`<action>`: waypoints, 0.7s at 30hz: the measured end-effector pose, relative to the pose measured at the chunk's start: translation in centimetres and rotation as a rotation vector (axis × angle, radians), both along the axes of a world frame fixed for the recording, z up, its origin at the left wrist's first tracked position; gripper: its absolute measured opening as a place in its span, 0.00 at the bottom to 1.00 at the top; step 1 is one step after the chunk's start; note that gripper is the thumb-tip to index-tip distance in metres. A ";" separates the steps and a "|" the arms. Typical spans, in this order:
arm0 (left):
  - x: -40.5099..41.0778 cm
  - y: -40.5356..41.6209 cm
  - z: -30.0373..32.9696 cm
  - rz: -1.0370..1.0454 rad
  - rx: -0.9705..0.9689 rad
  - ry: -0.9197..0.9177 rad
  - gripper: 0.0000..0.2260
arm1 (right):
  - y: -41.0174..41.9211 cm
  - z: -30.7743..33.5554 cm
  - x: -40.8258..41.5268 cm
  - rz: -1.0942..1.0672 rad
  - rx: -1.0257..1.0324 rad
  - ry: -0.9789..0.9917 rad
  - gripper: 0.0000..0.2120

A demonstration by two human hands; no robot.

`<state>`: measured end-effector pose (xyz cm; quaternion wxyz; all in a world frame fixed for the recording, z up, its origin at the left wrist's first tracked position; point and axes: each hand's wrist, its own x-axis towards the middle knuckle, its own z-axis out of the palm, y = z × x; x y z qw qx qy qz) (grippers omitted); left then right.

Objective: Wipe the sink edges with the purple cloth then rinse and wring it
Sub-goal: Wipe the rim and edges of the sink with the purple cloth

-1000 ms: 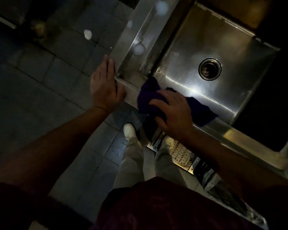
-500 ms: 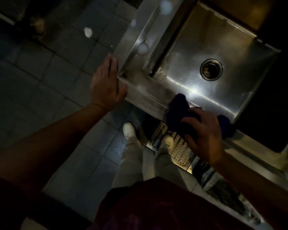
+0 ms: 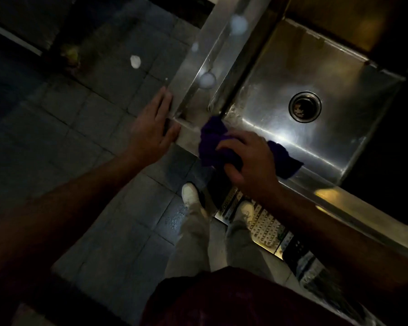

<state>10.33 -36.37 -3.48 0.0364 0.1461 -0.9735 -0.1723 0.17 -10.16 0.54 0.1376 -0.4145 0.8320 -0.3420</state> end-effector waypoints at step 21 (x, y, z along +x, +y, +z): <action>0.9 -1.5 -1.2 -0.064 0.191 0.036 0.28 | -7.0 -1.7 0.6 0.013 0.297 0.297 0.24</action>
